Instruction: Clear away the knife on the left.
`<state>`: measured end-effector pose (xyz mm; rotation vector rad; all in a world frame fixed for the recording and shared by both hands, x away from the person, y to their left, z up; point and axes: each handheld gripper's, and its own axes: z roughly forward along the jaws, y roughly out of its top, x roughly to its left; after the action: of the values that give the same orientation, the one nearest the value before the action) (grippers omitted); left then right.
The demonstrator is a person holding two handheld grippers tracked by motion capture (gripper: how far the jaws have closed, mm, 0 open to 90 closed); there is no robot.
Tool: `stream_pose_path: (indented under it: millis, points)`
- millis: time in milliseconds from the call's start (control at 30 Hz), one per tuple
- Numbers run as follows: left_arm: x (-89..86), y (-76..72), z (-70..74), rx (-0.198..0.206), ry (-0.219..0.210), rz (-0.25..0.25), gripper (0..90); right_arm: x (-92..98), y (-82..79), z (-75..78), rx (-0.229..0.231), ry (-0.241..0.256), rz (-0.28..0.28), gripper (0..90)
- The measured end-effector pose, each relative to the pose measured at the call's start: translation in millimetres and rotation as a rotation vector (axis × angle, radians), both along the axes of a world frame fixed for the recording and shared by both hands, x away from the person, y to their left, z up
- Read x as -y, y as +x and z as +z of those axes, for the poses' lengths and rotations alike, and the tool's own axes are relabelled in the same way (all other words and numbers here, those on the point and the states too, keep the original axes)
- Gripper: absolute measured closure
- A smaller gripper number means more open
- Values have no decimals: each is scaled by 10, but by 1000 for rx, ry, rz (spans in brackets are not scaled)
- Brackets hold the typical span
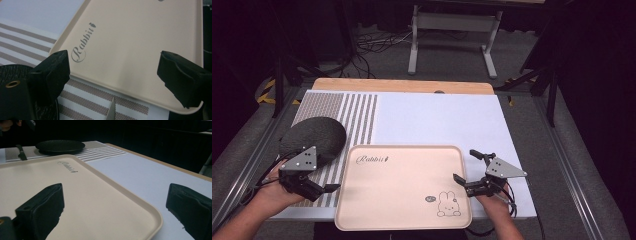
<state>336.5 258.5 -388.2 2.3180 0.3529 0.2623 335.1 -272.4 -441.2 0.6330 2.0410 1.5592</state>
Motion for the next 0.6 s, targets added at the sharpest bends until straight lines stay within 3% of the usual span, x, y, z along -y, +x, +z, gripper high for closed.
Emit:
stream_pose_path:
  millis: [133,200,233,433,600]
  points:
    - [-29,7,26,-16,83,-22,126,-1,1,-3,-3,-2,2,25]
    - [-35,8,28,-24,96,-28,131,-1,2,-3,-3,-2,2,25]
    - [-53,13,40,-29,130,-37,138,-2,2,-4,-5,-3,4,25]
    - [-111,16,70,-33,190,-48,147,-6,1,-6,-2,-4,4,25]
    - [-176,27,74,-45,273,-57,150,-6,2,-8,-2,-6,5,25]
